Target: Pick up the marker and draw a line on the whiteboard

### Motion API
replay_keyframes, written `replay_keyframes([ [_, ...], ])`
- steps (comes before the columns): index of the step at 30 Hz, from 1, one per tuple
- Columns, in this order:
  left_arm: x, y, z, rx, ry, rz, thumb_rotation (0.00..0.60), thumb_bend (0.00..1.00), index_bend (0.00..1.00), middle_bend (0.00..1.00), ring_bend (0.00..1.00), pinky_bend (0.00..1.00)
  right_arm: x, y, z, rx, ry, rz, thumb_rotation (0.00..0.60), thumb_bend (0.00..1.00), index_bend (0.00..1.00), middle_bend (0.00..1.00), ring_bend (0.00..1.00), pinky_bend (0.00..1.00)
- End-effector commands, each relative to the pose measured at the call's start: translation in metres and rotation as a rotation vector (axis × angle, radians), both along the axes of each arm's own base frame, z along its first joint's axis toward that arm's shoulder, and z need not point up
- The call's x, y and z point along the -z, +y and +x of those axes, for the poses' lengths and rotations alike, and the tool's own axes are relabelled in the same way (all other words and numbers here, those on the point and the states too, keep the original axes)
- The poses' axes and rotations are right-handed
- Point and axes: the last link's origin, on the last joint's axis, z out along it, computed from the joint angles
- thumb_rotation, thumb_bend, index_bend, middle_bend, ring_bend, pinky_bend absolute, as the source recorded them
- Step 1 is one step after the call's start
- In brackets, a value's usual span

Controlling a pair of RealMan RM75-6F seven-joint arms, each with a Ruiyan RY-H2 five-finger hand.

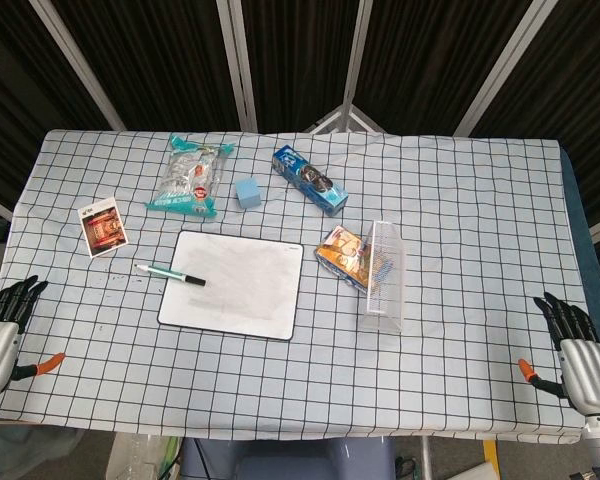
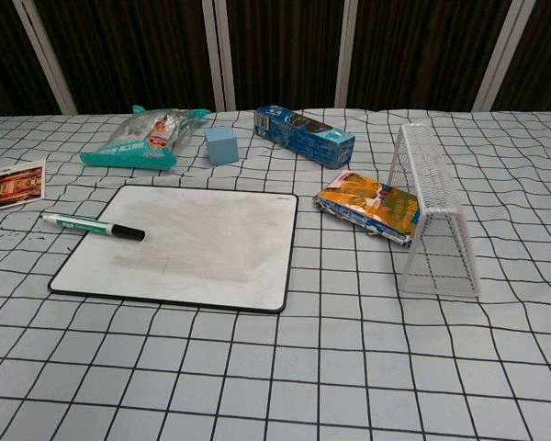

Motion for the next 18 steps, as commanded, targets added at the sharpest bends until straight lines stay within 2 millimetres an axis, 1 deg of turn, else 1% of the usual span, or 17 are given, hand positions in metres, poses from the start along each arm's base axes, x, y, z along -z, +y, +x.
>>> replay_keyframes([
  [1,0.0,0.0,0.0,-0.001,0.0,-0.001,0.6,0.09,0.0,0.0,0.0,0.0,0.0,0.0,0.0,-0.002,0.0,-0.003,0.6,0.3,0.0,0.0,0.0,0.0],
  [8,0.001,0.0,0.001,0.003,0.005,-0.006,0.6,0.09,0.0,0.0,0.0,0.0,-0.004,0.0,0.003,-0.033,-0.02,-0.049,0.6,0.3,0.0,0.0,0.0,0.0],
  [13,0.003,0.002,0.001,0.0,0.013,-0.015,0.6,0.09,0.0,0.0,0.0,0.0,-0.003,0.001,0.001,-0.031,-0.023,-0.043,0.6,0.3,0.0,0.0,0.0,0.0],
  [17,0.004,0.012,0.002,0.005,0.053,-0.032,0.6,0.11,0.0,0.0,0.0,0.0,-0.003,0.001,0.001,-0.024,-0.033,-0.045,0.6,0.3,0.0,0.0,0.0,0.0],
  [18,0.006,0.018,0.005,0.015,0.065,-0.036,0.6,0.12,0.0,0.0,0.0,0.0,-0.003,0.002,0.0,-0.022,-0.037,-0.045,0.6,0.3,0.0,0.0,0.0,0.0],
])
